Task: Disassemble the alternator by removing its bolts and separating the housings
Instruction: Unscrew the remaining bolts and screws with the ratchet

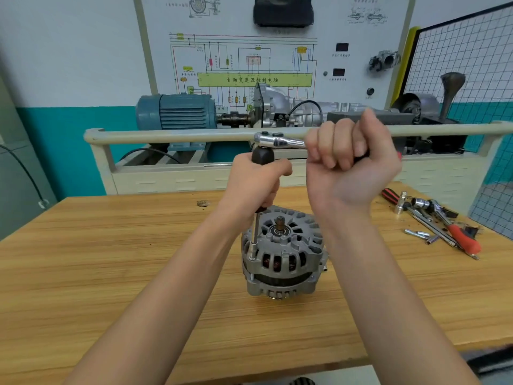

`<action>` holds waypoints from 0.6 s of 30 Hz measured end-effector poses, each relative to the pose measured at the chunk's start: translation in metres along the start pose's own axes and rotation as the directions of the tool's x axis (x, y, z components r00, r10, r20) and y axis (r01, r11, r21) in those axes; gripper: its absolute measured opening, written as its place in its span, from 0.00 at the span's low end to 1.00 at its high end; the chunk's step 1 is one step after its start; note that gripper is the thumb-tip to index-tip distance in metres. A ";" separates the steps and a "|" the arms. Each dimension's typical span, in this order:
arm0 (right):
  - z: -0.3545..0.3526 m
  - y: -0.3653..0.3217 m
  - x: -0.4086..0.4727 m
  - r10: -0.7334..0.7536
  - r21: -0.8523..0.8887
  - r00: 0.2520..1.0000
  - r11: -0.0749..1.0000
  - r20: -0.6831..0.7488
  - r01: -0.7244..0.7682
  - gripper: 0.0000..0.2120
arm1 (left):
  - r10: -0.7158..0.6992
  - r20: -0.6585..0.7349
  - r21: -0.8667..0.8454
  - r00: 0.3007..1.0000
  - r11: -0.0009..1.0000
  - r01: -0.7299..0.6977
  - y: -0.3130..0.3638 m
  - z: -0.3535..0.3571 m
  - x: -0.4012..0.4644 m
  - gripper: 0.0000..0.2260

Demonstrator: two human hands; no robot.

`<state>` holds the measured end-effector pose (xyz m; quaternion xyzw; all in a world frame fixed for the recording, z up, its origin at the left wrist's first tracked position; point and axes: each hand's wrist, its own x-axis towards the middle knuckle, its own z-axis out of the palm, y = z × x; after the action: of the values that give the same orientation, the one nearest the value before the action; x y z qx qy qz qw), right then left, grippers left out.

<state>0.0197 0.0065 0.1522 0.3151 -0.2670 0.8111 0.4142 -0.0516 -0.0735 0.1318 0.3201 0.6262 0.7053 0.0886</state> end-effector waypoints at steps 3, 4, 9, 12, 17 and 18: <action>-0.013 0.003 0.021 0.294 0.284 0.942 0.928 -0.163 -0.240 0.21 | -0.004 0.108 -0.067 0.994 0.998 0.011 -0.002 -0.009 -0.001 0.19; -0.017 0.005 0.027 0.372 0.371 0.909 0.884 -0.185 -0.286 0.21 | -0.004 0.137 -0.071 0.991 0.997 0.014 -0.002 -0.011 -0.001 0.19; -0.028 0.016 0.044 0.532 0.541 0.811 0.769 -0.244 -0.342 0.25 | 0.007 0.303 -0.093 0.953 0.995 0.023 0.002 -0.015 0.003 0.19; -0.020 0.015 0.036 0.433 0.461 0.864 0.841 -0.256 -0.284 0.25 | -0.030 0.305 -0.148 0.952 0.986 0.079 0.000 -0.017 0.004 0.22; 0.009 0.018 0.000 0.032 -0.082 0.999 0.996 0.011 -0.031 0.24 | -0.015 0.018 -0.150 1.000 0.988 0.018 -0.004 -0.010 0.002 0.21; 0.015 0.022 -0.008 -0.070 -0.187 0.993 0.978 0.097 0.087 0.22 | -0.013 -0.045 -0.143 0.999 0.990 0.006 -0.004 -0.008 0.001 0.20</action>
<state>0.0090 -0.0191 0.1525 0.3203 -0.3493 0.7497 0.4619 -0.0581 -0.0788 0.1283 0.2937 0.5773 0.7553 0.1001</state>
